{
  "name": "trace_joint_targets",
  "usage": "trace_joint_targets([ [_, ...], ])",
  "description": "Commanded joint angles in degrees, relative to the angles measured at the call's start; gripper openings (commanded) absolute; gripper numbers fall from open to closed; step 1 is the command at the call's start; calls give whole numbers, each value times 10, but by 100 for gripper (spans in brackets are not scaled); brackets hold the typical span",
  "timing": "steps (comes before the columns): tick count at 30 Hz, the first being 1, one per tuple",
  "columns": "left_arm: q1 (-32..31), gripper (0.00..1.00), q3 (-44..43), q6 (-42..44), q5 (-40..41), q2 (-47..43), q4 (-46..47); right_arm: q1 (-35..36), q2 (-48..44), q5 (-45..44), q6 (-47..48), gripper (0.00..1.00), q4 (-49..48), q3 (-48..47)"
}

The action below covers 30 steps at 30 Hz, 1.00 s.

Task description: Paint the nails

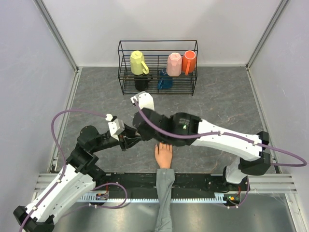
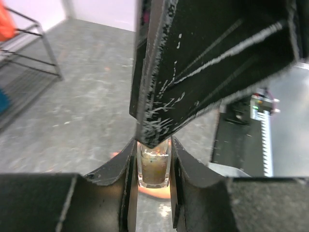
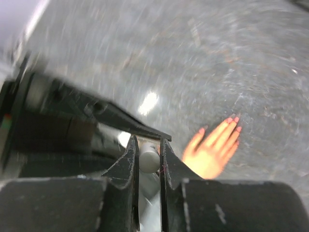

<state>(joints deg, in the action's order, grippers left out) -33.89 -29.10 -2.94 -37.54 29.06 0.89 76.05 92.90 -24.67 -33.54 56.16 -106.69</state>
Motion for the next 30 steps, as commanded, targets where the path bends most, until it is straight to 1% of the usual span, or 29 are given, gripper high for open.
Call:
trace_joint_targets([
  [1, 1, 2, -5, 21, 120, -30, 61, 73, 49, -194, -207, 0, -34, -11],
  [4, 1, 2, -2, 15, 124, -34, 68, 75, 54, -217, -194, 1, -26, -23],
  [5, 1, 2, -1, 14, 117, -30, 70, 74, 52, -214, -189, 4, -27, -25],
  [6, 1, 2, -3, 14, 113, -30, 70, 75, 46, -210, -174, 21, -31, -23],
  [7, 1, 2, -5, 14, 110, -25, 69, 74, 43, -205, -159, 32, -39, -23],
  [8, 1, 2, -7, 14, 107, -22, 65, 74, 39, -195, -143, 40, -40, -26],
  [9, 1, 2, -9, 13, 105, -19, 62, 75, 35, -190, -109, 54, -40, -31],
  [10, 1, 2, -13, 12, 90, -17, 60, 73, 30, -181, -91, 62, -42, -31],
  [11, 1, 2, -15, 10, 78, -15, 59, 72, 19, -167, -66, 68, -44, -33],
  [12, 1, 2, -18, 7, 62, -6, 60, 71, 11, -140, -27, 77, -42, -34],
  [13, 1, 2, -21, 4, 24, -1, 62, 68, 4, -129, -8, 82, -42, -32],
  [14, 1, 2, -23, 1, 5, 6, 65, 65, -14, -113, 9, 87, -41, -26],
  [15, 1, 2, -26, -5, -15, 15, 73, 63, -25, -81, 47, 90, -42, -22],
  [16, 1, 2, -26, -9, -46, 21, 77, 60, -50, -75, 63, 93, -43, -15],
  [17, 1, 2, -27, -13, -60, 26, 81, 57, -63, -70, 78, 98, -45, 2],
  [19, 1, 2, -30, -24, -90, 36, 91, 37, -107, -37, 119, 98, -56, 25],
  [20, 1, 2, -31, -36, -101, 37, 95, 24, -126, -9, 138, 98, -68, 64],
  [21, 1, 2, -32, -43, -123, 43, 104, -1, -147, 84, 159, 98, -110, 91],
  [22, 1, 2, -33, -51, -137, 46, 109, -14, -191, 141, 210, 97, -139, 120],
  [23, 1, 2, -35, -69, -154, 52, 117, -26, -214, 196, 231, 96, -168, 182],
  [24, 1, 2, -37, -80, -191, 64, 134, -54, -234, 264, 246, 95, -220, 210],
  [25, 1, 2, -39, -93, -212, 73, 143, -70, -265, 363, 274, 95, -240, 232],
  [26, 1, 2, -45, -119, -233, 82, 153, -81, -275, 400, 283, 91, -254, 257],
  [27, 1, 2, -46, -137, -268, 90, 166, -96, -282, 419, 296, 90, -269, 264],
  [28, 1, 2, -46, -157, -280, 103, 196, -99, -285, 435, 306, 88, -269, 266],
  [29, 1, 2, -46, -196, -289, 106, 212, -100, -285, 437, 319, 84, -267, 266],
  [30, 1, 2, -44, -214, -296, 106, 227, -103, -283, 442, 324, 82, -268, 266],
])
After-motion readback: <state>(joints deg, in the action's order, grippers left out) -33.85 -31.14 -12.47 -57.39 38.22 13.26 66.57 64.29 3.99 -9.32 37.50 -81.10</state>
